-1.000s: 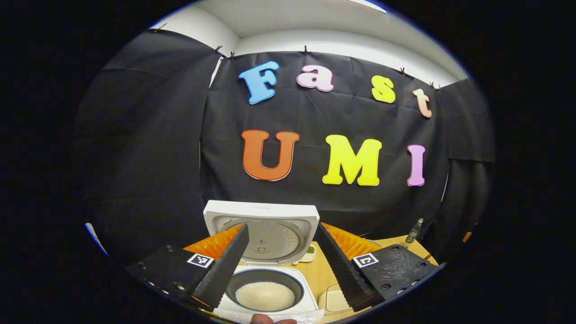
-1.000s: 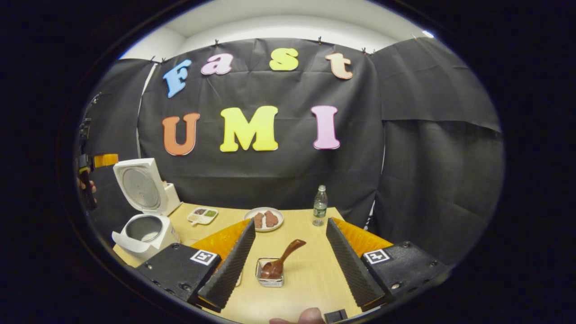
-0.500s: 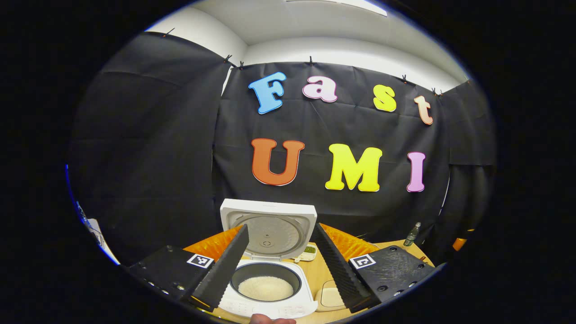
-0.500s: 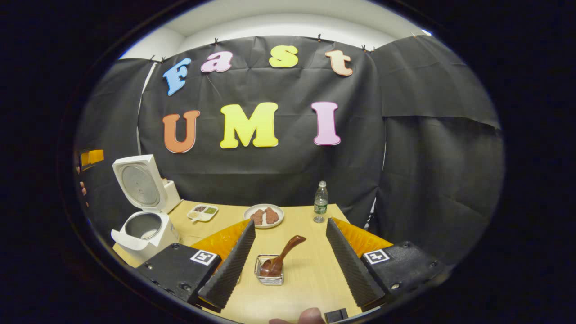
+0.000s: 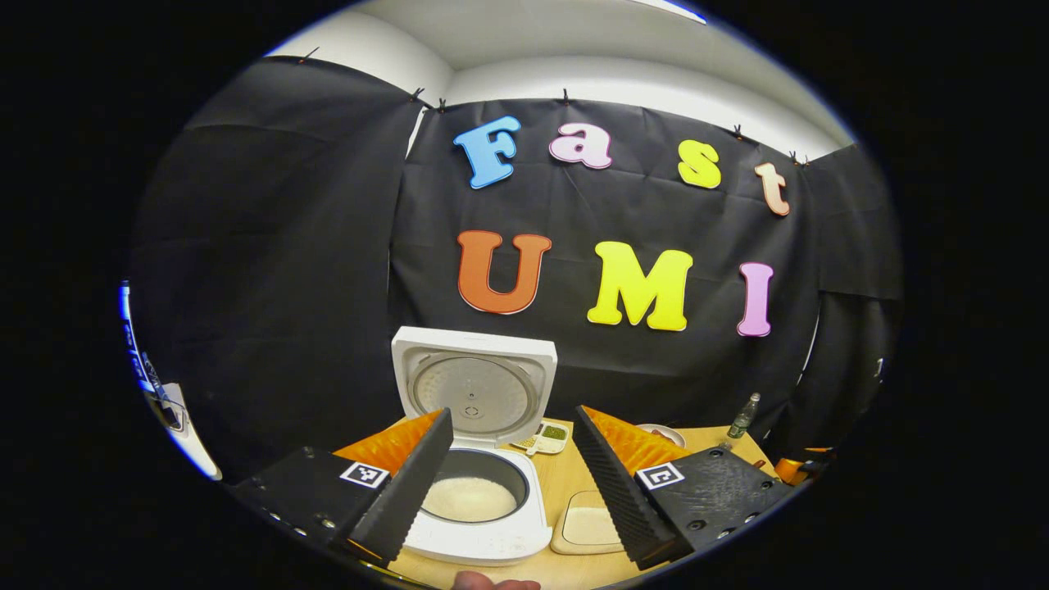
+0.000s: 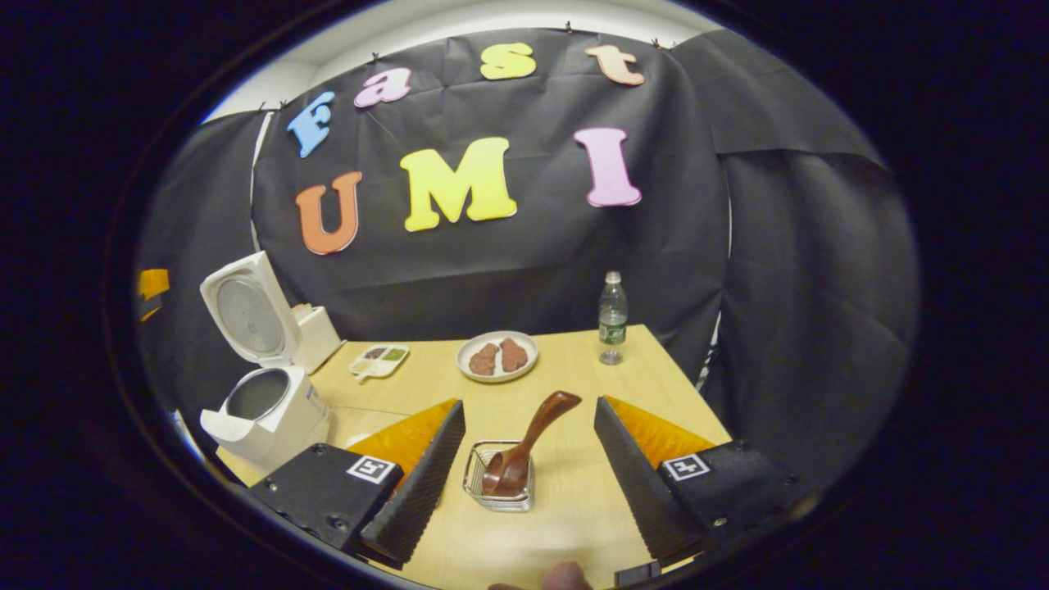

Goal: Close the left gripper, press the button to open the rice cooker; take a wooden spoon from the chopstick holder with the right hand, scoop a spoonful of rice and pour it into the rice cooker, then put the wooden spoon back into the chopstick holder.

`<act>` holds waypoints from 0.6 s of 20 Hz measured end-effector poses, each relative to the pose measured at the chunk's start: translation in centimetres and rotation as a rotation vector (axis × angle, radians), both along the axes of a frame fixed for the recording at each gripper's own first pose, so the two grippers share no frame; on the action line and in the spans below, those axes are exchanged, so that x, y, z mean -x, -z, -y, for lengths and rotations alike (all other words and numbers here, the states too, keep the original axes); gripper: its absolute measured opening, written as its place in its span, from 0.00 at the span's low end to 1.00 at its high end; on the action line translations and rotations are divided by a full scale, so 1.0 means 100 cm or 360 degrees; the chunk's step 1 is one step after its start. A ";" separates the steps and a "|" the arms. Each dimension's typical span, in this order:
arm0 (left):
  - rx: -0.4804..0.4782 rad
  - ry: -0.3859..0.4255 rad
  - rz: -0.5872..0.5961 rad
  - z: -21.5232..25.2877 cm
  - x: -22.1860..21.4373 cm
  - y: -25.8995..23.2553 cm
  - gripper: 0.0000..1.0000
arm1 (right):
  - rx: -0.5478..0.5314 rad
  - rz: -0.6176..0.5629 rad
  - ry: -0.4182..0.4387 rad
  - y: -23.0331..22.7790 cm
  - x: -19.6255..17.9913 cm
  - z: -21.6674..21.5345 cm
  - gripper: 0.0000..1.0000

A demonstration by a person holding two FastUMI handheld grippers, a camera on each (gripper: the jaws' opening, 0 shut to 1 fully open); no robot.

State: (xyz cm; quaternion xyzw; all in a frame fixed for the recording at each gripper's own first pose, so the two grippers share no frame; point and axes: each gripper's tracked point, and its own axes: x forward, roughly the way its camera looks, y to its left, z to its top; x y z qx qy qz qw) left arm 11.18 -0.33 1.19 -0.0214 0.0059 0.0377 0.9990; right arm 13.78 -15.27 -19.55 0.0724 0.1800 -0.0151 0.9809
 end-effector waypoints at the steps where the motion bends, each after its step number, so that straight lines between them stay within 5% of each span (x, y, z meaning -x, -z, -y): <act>1: 0.0002 -0.0016 -0.0001 0.000 -0.002 -0.002 0.94 | -0.0022 -0.0026 -0.0013 0.011 -0.008 -0.001 0.99; 4: 0.0006 -0.0057 -0.0024 0.001 -0.006 -0.001 0.94 | -0.0060 -0.0110 -0.0049 0.042 -0.034 0.000 1.00; 9: -0.0038 -0.0158 -0.0096 0.000 -0.016 0.009 0.94 | -0.0116 -0.0232 -0.0077 0.083 -0.074 0.011 0.82; 12: -0.0026 -0.0197 -0.0126 0.005 -0.015 0.014 0.94 | -0.0158 -0.0287 -0.0148 0.099 -0.091 0.005 0.79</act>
